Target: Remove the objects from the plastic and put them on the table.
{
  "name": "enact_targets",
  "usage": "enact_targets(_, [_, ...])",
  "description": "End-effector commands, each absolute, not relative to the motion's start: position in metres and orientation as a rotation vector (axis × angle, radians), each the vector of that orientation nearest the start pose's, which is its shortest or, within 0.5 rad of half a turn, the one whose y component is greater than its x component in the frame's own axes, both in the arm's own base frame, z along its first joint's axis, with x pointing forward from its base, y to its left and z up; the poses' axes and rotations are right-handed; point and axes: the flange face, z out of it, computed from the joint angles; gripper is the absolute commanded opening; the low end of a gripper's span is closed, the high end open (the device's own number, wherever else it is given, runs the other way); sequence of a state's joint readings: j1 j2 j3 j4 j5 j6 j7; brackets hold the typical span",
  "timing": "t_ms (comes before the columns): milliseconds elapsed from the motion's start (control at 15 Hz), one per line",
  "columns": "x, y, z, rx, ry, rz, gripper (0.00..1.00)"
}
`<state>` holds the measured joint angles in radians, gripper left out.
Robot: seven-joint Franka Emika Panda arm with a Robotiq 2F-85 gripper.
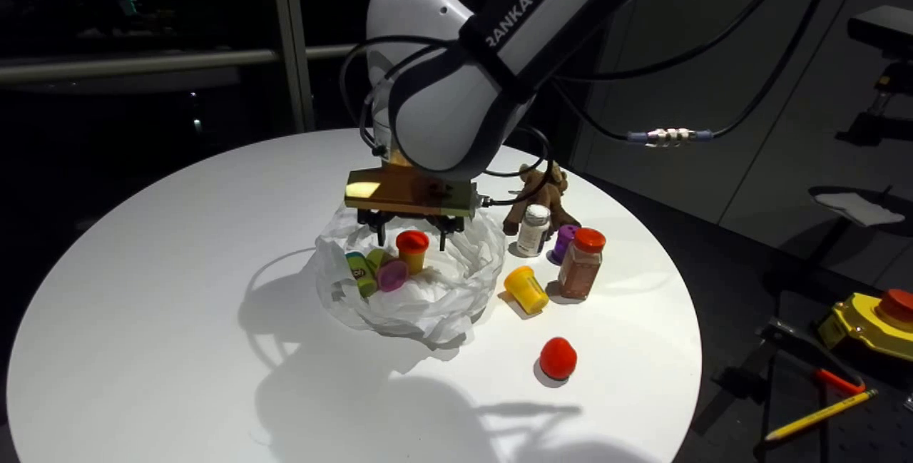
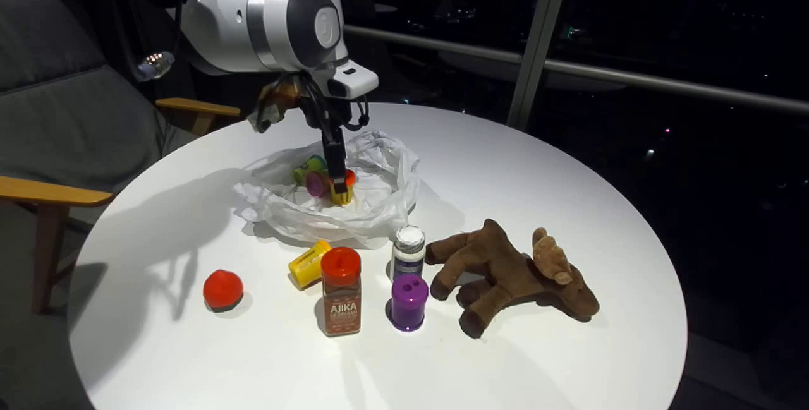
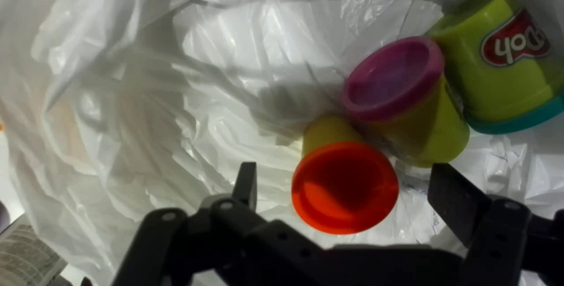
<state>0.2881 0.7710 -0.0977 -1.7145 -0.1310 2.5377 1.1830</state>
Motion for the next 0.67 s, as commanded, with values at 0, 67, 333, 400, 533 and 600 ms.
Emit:
enact_targets(0, [0.671,0.141,0.142,-2.912,1.306,-0.184,0.75])
enact_targets(67, [0.671,0.142,0.141,-2.912,1.305,-0.180,0.74])
enact_targets(333, [0.671,0.142,0.151,-2.904,1.311,-0.231,0.42])
enact_targets(400, [0.671,0.141,0.153,-2.902,1.316,-0.241,0.35])
enact_targets(533, [0.668,0.139,0.156,-2.897,1.323,-0.251,0.29])
enact_targets(600, [0.664,0.140,0.161,-2.896,1.322,-0.262,0.29])
